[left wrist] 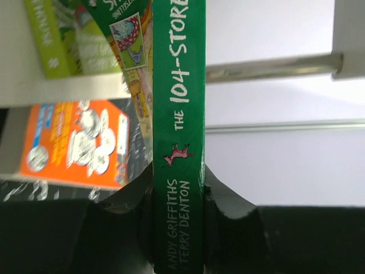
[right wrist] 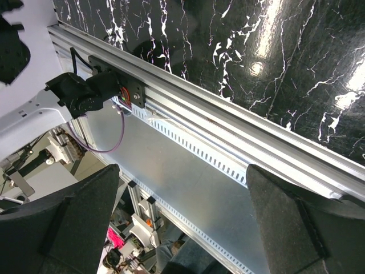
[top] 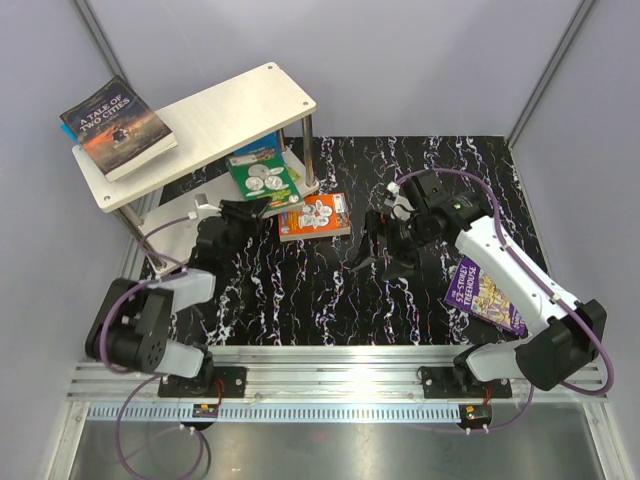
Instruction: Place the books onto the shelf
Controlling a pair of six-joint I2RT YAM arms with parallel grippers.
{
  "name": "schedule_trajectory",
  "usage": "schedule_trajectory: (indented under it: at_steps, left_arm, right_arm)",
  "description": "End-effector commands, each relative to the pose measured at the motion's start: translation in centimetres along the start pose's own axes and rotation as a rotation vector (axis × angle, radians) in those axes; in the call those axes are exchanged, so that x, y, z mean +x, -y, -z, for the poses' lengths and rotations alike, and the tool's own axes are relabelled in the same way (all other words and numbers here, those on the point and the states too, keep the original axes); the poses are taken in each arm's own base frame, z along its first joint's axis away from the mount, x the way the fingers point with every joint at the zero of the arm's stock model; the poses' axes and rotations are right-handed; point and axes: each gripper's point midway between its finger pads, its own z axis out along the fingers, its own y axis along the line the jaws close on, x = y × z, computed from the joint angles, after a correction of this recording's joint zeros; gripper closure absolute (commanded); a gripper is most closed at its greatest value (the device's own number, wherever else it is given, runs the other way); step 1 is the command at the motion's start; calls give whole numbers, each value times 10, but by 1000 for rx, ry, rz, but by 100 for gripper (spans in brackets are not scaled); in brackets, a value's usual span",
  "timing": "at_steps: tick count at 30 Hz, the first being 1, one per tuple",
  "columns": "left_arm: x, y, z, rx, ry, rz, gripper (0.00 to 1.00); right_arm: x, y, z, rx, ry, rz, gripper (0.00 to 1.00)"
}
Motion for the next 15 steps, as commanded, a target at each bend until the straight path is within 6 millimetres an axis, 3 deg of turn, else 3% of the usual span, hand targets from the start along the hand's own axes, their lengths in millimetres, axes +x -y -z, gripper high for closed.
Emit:
schedule_trajectory:
  at_steps: [1, 2, 7, 13, 15]
  left_arm:
    - [-5, 109, -5, 401, -52, 90, 100]
    - [-2, 121, 0, 464, -70, 100, 100]
    - [29, 111, 17, 444, -160, 146, 100]
    - [36, 120, 46, 457, -206, 121, 100]
    - [36, 110, 45, 404, -187, 71, 100]
  right_arm:
    - [-7, -10, 9, 4, 34, 67, 0]
    - [-8, -9, 9, 12, 38, 71, 0]
    - [-11, -9, 10, 18, 51, 95, 0]
    - [-12, -7, 7, 22, 50, 95, 0]
    - [-13, -7, 5, 19, 47, 95, 0]
